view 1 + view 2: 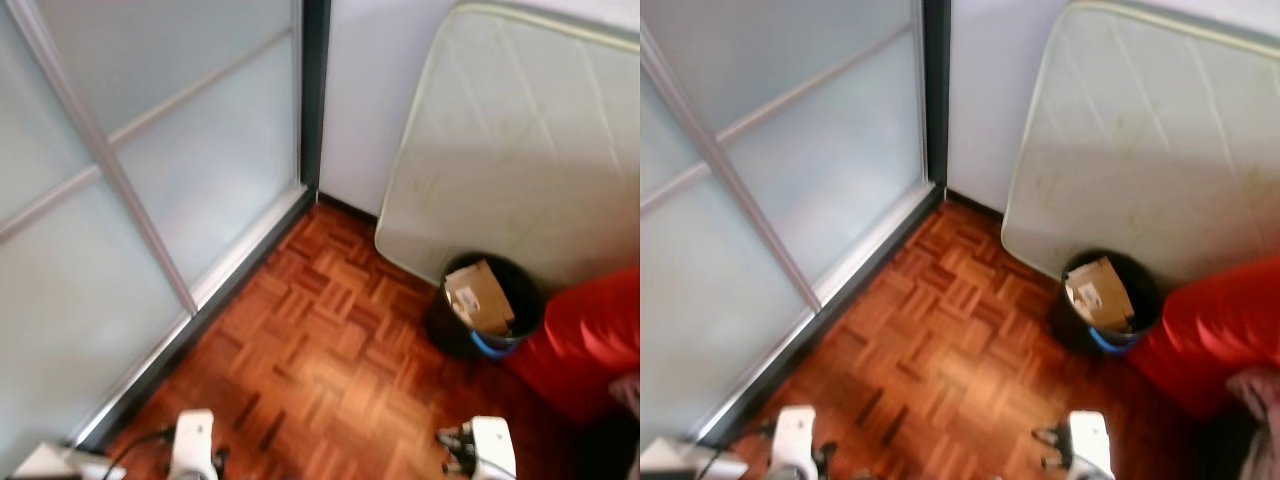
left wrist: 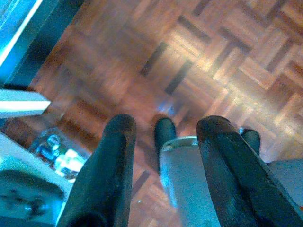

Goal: Clean up the room

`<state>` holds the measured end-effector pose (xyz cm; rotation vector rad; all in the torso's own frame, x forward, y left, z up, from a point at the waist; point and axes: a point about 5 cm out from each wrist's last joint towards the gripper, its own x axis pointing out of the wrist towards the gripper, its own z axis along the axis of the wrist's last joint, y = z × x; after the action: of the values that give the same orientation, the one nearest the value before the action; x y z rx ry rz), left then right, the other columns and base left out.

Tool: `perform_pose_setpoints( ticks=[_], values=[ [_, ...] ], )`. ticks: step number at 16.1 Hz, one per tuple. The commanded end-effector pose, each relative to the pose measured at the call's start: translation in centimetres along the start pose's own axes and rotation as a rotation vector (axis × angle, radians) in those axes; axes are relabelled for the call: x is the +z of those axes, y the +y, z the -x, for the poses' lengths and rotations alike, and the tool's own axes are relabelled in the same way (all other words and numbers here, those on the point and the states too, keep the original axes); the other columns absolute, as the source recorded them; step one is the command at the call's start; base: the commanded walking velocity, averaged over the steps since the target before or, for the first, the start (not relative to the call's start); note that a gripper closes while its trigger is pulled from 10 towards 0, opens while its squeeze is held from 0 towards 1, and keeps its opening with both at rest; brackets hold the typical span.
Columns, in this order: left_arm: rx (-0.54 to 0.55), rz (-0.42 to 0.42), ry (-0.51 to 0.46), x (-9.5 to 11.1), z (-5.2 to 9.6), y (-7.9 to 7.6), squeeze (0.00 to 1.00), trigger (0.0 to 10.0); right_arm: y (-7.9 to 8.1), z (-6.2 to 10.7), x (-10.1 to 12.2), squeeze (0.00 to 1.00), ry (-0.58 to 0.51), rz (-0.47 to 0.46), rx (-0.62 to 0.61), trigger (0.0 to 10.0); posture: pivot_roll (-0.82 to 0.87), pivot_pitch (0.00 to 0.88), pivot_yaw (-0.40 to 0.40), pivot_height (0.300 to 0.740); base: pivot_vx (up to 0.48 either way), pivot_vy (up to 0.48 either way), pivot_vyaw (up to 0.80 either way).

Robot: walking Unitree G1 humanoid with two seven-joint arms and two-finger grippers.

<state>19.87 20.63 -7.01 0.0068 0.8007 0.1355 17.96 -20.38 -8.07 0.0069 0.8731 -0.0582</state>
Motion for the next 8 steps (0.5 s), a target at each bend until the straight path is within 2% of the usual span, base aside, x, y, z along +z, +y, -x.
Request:
perform_pose_setpoints(
  ticks=[1, 6, 8],
  values=[
    [0.005, -0.001, 0.056, -1.56, 0.39, 0.10, 0.00, 10.0, 0.13, 0.16, -0.70, 0.00, 0.019, -0.014, 0.002, 10.0, -0.01, 0.184, -0.051, 0.740, 0.289, 0.000, 0.00],
    [0.002, -0.002, 0.055, -1.30, 0.28, -0.05, 0.00, 10.0, -0.53, 0.36, -1.12, 0.00, 0.031, -0.034, -0.006, 10.0, -0.01, 0.182, -0.050, 0.740, 0.284, 0.000, 0.00],
    [0.002, -0.002, 0.055, -1.28, 0.28, -0.02, 0.00, 10.0, -0.55, 0.34, -1.15, 0.00, 0.039, -0.046, -0.004, 10.0, -0.01, 0.186, -0.051, 0.740, 0.285, 0.000, -0.79]
  ],
)
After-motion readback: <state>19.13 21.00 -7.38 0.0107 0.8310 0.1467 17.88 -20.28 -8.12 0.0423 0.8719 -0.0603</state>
